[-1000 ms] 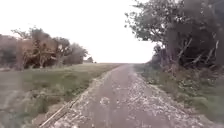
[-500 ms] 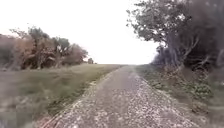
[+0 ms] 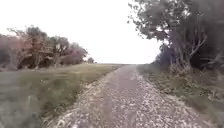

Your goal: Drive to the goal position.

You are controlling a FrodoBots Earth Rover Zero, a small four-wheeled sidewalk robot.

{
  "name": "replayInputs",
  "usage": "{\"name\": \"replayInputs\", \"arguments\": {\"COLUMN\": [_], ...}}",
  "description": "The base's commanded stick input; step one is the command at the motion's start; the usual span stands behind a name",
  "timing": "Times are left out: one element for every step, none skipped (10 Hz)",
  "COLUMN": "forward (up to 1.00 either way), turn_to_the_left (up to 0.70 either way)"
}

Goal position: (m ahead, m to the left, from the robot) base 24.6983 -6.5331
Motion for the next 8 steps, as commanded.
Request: {"name": "replayInputs", "arguments": {"forward": [1.00, 1.00, 1.00, 1.00, 1.00, 1.00, 1.00, 1.00], "turn_to_the_left": [0.00, 0.00, 0.00, 0.00, 0.00, 0.00, 0.00, 0.00]}}
